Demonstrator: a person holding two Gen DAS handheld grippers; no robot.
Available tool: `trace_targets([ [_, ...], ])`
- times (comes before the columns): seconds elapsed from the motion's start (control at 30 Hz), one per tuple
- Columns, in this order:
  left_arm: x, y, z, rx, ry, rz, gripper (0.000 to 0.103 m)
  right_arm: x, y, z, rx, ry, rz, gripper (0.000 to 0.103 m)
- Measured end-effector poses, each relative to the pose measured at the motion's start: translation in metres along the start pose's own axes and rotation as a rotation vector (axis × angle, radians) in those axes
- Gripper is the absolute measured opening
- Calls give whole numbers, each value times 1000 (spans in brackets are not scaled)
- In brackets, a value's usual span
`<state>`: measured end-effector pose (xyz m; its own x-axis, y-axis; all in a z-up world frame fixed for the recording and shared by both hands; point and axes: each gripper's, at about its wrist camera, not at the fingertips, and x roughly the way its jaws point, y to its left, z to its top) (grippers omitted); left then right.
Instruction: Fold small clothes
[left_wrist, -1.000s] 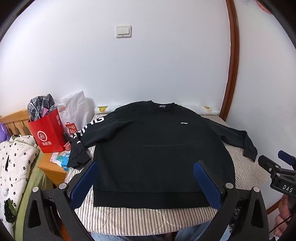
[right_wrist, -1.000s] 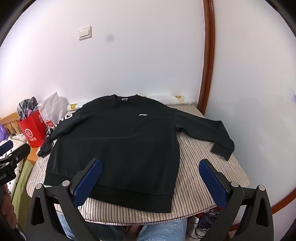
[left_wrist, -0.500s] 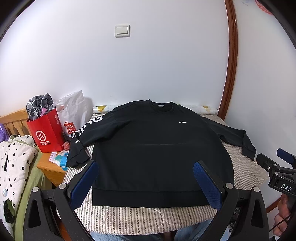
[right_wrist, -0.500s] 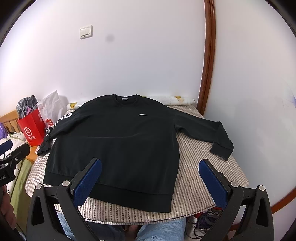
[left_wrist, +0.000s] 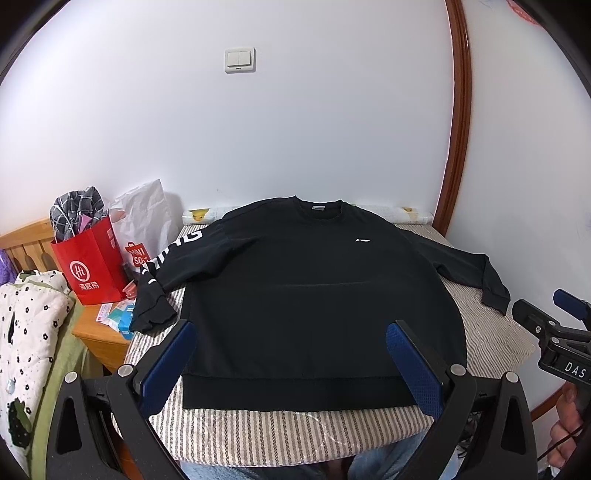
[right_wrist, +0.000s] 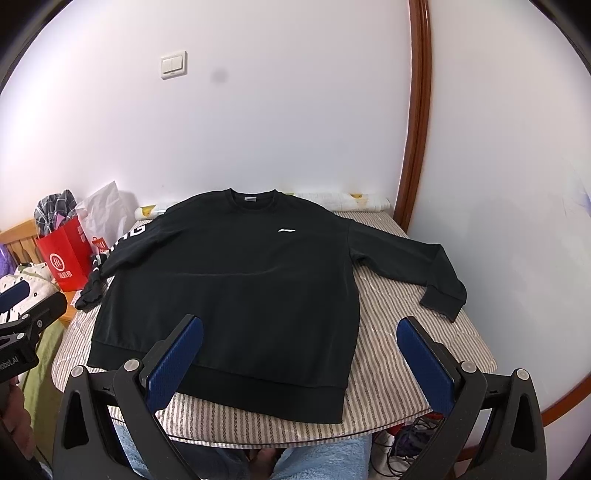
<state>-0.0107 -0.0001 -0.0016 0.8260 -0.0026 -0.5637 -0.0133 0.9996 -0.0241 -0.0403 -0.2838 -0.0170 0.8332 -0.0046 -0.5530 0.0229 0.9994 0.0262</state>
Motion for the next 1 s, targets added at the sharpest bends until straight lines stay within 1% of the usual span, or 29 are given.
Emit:
trace_targets([
  [0.3, 1, 2, 0, -2, -2, 0, 103, -2, 2, 0, -6, -4, -2, 103],
  [0.77, 10, 8, 0, -9, 29, -15, 103, 0, 4, 1, -14, -2, 7, 103],
  [1.0, 10, 6, 1, 1, 29, -17, 103, 1, 9, 1, -21, 0, 16, 103],
])
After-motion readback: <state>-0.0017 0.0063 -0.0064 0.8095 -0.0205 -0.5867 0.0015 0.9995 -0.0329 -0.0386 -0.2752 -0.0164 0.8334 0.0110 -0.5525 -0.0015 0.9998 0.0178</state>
